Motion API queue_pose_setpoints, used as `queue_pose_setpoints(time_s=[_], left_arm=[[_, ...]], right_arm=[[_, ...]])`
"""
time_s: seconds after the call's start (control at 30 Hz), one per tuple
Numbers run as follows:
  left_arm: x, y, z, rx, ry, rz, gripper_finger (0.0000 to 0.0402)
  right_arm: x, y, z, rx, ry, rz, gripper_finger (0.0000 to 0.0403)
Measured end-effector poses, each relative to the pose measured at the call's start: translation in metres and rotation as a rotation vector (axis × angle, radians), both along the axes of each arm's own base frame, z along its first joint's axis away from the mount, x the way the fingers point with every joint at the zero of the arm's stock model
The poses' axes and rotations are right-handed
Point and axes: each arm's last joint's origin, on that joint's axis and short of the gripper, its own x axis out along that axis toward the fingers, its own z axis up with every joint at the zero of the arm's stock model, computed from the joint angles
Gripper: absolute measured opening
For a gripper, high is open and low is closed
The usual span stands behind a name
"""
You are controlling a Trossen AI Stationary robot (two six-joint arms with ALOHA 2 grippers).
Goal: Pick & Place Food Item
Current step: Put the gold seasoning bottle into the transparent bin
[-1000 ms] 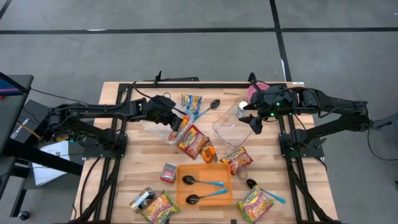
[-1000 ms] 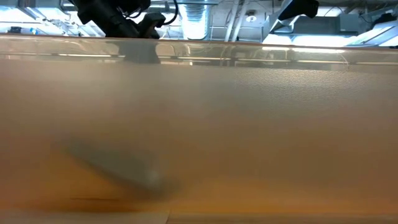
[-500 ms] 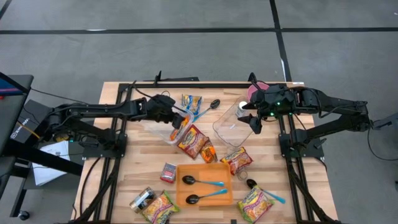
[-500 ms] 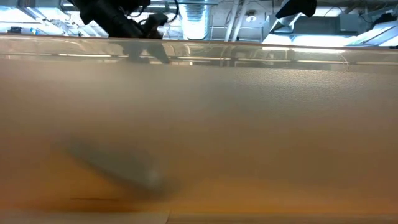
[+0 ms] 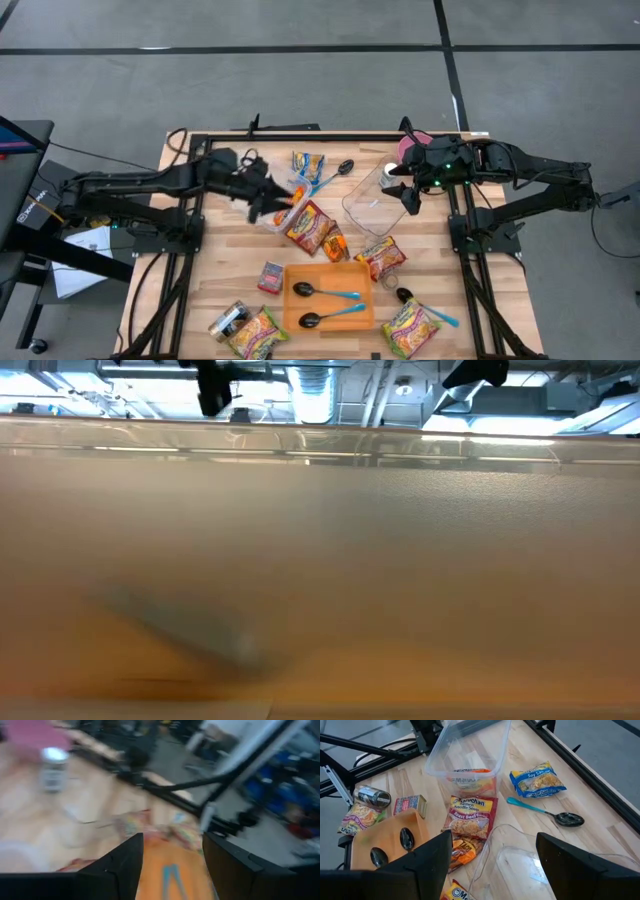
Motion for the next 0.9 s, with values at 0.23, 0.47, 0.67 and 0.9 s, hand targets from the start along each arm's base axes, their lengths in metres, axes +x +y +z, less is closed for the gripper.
queue_pose_setpoints(time_s=[0.23, 0.47, 0.67, 0.9], left_arm=[[-0.025, -0.04, 0.007, -0.019, 0.034, -0.112, 0.0191], [-0.032, -0.064, -0.004, 0.018, 0.156, -0.069, 0.0191], [-0.038, -0.08, -0.018, -0.197, 0.356, -0.035, 0.0208], [-0.053, -0.131, -0.051, -0.363, 0.799, -0.176, 0.0278]], right_arm=[[0.0, 0.0, 0.0, 0.013, -0.004, -0.01, 0.0281], [0.0, 0.0, 0.0, 0.014, -0.006, -0.011, 0.0281], [0.0, 0.0, 0.0, 0.019, -0.007, -0.015, 0.0281], [0.0, 0.0, 0.0, 0.02, -0.01, -0.016, 0.0281]])
